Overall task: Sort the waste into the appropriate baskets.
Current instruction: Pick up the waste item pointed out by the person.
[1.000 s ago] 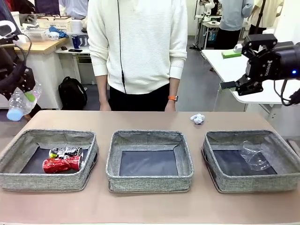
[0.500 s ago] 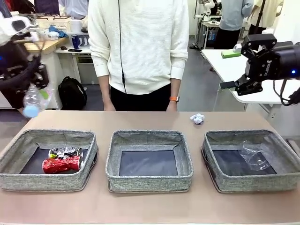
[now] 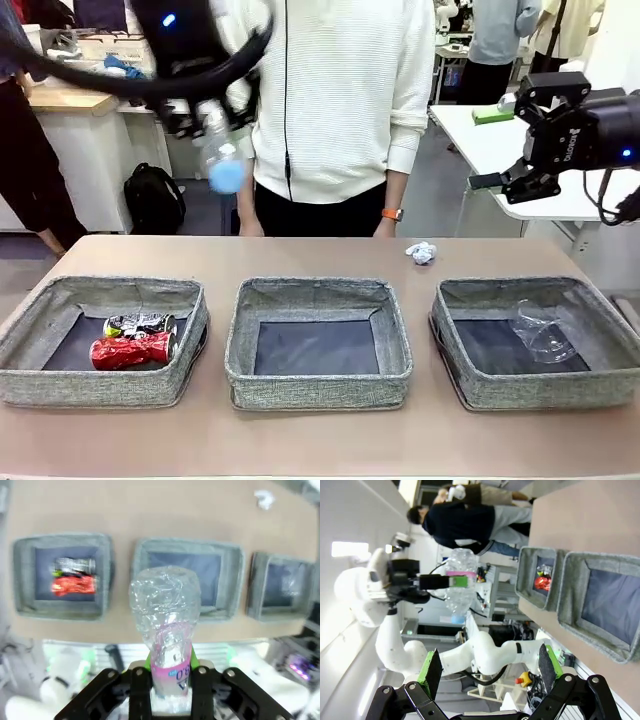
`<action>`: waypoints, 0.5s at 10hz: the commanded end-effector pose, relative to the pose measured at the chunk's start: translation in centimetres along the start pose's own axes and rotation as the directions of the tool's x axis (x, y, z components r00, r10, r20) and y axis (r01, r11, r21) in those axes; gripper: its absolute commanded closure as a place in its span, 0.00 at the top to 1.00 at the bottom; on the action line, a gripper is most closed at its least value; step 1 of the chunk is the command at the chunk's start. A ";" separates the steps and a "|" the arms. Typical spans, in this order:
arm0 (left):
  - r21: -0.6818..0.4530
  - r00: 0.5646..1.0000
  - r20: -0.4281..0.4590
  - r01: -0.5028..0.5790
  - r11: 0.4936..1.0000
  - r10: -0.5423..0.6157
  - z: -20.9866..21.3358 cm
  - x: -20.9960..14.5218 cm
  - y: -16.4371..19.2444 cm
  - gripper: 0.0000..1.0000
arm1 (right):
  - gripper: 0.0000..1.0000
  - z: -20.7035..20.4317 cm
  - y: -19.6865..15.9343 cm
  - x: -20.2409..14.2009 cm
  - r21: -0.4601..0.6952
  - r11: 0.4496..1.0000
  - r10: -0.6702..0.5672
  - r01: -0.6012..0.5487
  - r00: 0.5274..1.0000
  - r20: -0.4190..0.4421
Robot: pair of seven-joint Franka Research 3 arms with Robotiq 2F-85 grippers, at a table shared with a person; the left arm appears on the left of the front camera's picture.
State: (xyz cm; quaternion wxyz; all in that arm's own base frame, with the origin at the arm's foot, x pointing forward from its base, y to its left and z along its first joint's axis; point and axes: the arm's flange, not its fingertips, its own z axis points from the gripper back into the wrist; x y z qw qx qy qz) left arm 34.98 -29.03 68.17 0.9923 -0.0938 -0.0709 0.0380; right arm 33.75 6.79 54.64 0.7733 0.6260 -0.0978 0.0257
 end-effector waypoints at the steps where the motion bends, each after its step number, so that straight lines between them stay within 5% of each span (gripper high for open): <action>1: 0.030 0.998 -0.045 0.036 0.999 -0.035 1.7 2.7 -5.1 0.22 | 1.00 -0.2 0.4 0.2 0.015 1.000 -0.015 0.015 1.000 0.022; 3: -0.016 0.985 -0.149 0.091 0.996 -0.092 4.4 3.8 -8.5 0.22 | 1.00 -0.2 0.4 0.2 0.015 1.000 -0.015 0.015 1.000 0.022; 5: -0.024 0.995 -0.084 0.045 0.999 -0.047 7.3 4.7 -9.6 0.22 | 1.00 -0.2 0.4 0.2 0.015 1.000 -0.015 0.015 1.000 0.022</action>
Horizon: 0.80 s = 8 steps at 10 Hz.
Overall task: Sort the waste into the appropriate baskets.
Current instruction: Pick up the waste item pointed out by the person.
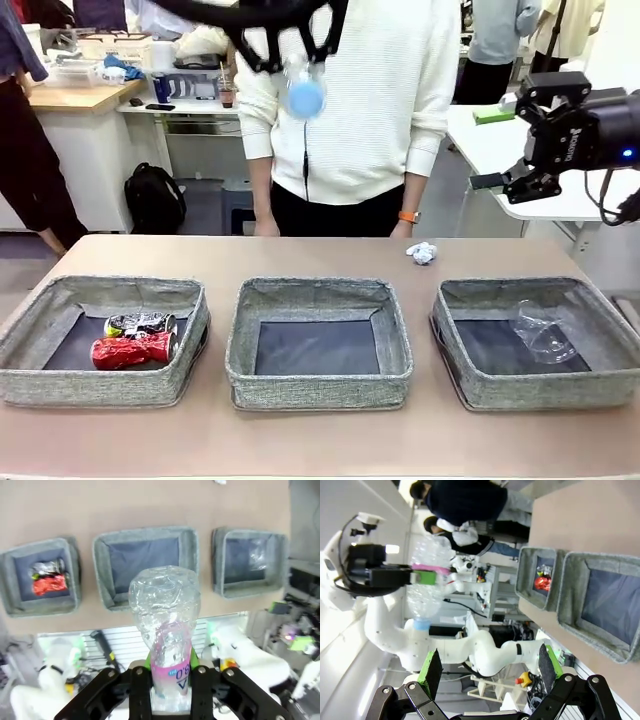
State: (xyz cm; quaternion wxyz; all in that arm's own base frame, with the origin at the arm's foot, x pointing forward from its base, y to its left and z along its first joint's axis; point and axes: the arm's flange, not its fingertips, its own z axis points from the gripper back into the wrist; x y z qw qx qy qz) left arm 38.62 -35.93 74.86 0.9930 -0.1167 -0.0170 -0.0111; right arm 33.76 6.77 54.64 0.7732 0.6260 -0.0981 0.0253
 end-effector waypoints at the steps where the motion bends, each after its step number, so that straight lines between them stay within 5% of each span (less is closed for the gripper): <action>1: 0.032 0.999 0.012 -0.042 0.999 0.042 2.5 0.5 -1.4 0.22 | 1.00 -0.2 0.4 0.2 0.015 1.000 -0.015 0.015 1.000 0.021; 2: 0.000 1.000 0.000 0.000 1.000 0.000 0.0 0.0 0.0 0.22 | 1.00 -0.2 0.4 0.2 0.015 1.000 -0.015 0.015 1.000 0.021; 8: 0.000 1.000 0.000 0.000 1.000 0.000 0.0 0.0 0.0 0.22 | 1.00 -0.2 0.4 0.2 0.015 1.000 -0.015 0.015 1.000 0.021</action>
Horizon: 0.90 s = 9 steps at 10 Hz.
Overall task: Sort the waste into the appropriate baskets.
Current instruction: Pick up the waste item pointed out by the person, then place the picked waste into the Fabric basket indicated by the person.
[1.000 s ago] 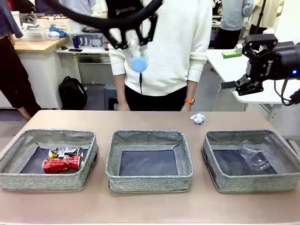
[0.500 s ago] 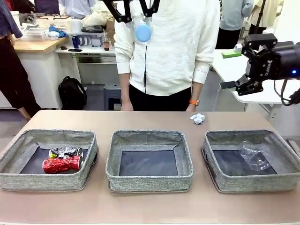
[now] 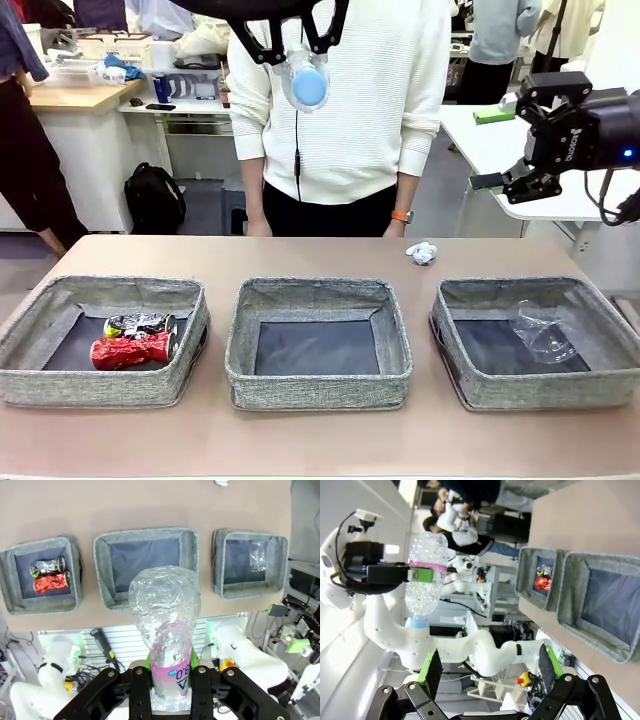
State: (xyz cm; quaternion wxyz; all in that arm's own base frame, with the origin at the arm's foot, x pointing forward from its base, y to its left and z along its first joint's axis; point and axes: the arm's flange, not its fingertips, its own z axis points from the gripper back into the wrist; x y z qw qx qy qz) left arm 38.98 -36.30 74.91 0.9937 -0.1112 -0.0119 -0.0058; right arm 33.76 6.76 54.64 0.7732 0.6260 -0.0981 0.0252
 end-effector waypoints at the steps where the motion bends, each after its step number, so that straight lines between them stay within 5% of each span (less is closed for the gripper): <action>1: -0.011 1.000 0.009 0.012 1.000 -0.012 0.0 -0.4 0.4 0.22 | 1.00 -0.2 0.4 0.2 0.015 1.000 -0.015 0.015 1.000 0.021; 9: -0.011 1.000 0.009 0.012 1.000 -0.012 0.0 -0.4 0.4 0.22 | 1.00 -0.2 0.4 0.2 0.015 1.000 -0.015 0.015 1.000 0.021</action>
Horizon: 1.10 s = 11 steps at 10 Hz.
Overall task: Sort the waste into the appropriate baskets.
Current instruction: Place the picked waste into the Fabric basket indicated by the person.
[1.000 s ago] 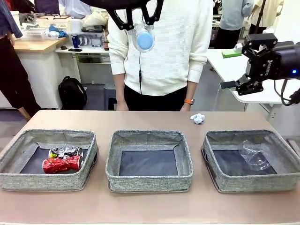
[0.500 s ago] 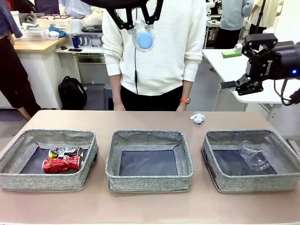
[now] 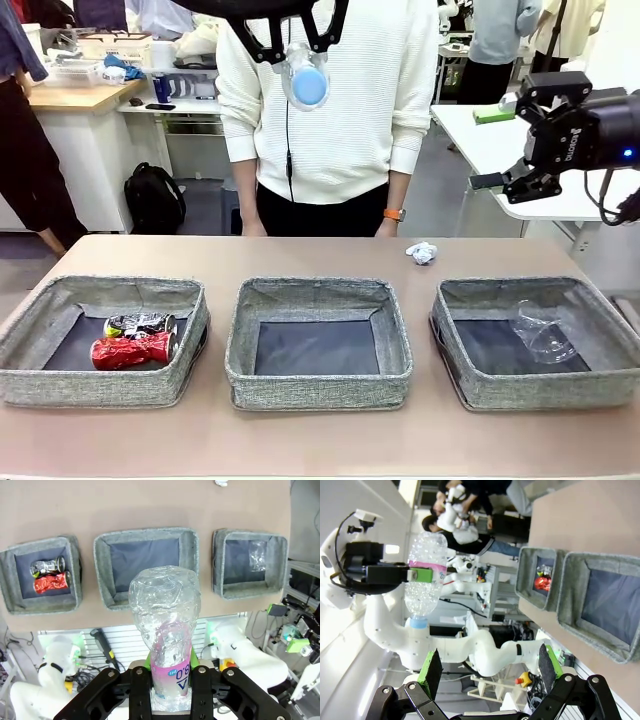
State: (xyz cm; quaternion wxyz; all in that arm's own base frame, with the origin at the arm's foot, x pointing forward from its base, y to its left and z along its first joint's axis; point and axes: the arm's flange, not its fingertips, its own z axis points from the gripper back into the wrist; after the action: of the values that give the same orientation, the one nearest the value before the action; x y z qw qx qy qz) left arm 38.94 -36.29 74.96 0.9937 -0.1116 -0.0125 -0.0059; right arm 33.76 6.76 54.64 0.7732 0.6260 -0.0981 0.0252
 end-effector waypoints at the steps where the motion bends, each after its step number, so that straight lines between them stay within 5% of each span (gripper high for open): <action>1: -0.010 1.000 0.008 0.011 1.000 -0.011 0.0 -0.3 0.4 0.22 | 1.00 -0.2 0.4 0.2 0.015 1.000 -0.015 0.015 1.000 0.021; 11: -0.010 1.000 0.008 0.011 1.000 -0.011 0.0 -0.3 0.4 0.22 | 1.00 -0.2 0.4 0.2 0.015 1.000 -0.015 0.015 1.000 0.021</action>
State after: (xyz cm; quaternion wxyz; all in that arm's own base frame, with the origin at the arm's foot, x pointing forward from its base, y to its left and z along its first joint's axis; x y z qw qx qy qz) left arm 38.94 -36.30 74.96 0.9937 -0.1116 -0.0124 -0.0059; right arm 33.76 6.76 54.64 0.7732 0.6260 -0.0981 0.0252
